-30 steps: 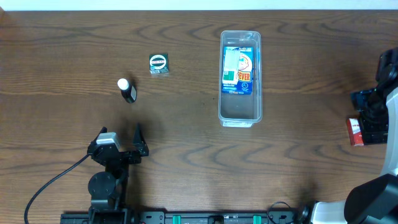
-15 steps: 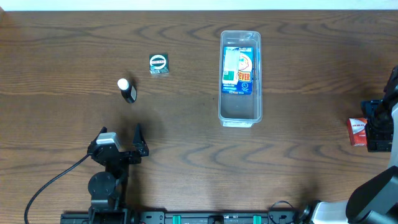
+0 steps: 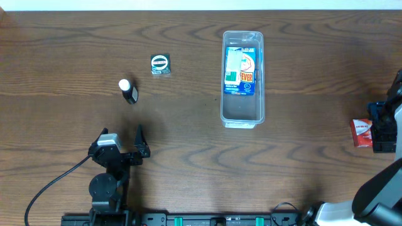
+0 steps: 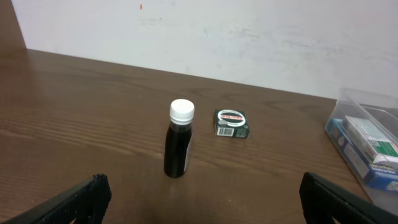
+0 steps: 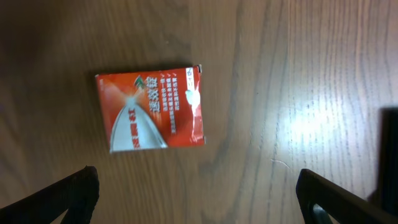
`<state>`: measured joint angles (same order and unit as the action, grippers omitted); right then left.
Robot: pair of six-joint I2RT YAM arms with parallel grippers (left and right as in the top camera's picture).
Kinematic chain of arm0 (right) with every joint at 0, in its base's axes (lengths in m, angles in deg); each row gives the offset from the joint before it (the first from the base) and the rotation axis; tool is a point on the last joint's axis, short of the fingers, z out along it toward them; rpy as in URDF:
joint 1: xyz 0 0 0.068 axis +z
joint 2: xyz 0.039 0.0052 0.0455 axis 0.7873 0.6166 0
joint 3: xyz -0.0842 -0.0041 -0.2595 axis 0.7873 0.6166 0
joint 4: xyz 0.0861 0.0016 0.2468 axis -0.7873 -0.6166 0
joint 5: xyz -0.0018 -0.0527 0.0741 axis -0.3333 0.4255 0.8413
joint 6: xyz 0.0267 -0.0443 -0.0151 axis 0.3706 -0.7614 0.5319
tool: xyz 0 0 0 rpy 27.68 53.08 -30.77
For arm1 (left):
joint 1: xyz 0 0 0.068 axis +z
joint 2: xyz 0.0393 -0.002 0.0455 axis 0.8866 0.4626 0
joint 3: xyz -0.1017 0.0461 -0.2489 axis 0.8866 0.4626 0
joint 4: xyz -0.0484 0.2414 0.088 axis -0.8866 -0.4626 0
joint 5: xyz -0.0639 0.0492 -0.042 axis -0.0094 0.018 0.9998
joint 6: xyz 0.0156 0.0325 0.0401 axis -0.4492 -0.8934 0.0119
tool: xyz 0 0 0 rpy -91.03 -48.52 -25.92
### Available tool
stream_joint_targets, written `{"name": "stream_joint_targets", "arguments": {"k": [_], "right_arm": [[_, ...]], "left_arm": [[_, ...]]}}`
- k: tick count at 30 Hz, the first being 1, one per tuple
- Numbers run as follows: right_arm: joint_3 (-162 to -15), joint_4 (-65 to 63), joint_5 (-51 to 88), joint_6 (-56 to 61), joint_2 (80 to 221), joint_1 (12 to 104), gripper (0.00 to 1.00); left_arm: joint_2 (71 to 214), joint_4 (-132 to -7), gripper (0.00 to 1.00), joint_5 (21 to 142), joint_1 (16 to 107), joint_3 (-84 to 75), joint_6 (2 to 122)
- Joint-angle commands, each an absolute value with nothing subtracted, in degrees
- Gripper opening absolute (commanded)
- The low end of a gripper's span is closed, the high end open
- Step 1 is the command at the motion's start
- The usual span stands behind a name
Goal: Pack container
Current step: 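Lower the right gripper onto the red-orange box and grasp it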
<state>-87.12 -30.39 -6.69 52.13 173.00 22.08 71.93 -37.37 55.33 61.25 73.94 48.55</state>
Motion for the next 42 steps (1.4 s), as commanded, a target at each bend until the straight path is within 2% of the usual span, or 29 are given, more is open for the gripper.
{"name": "stream_joint_targets", "arguments": {"k": [1,15,32,42], "right_arm": [[-86.5,-29.5,-5.8,51.3,175.5,20.7,0.99],[-86.5,-20.1,-2.1,42.2,183.4,19.2,0.99],[-86.4,-18.6,-1.2,42.7,188.3,17.2,0.99],[-86.5,-15.9,4.5,39.7,188.3,17.2,0.99]], "left_arm": [[71.9,-39.6,0.98,53.8,61.1,75.0,48.2],[71.9,-39.6,0.98,53.8,61.1,75.0,48.2],[71.9,-39.6,0.98,53.8,61.1,75.0,48.2],[71.9,-39.6,0.98,53.8,61.1,75.0,48.2]]}}
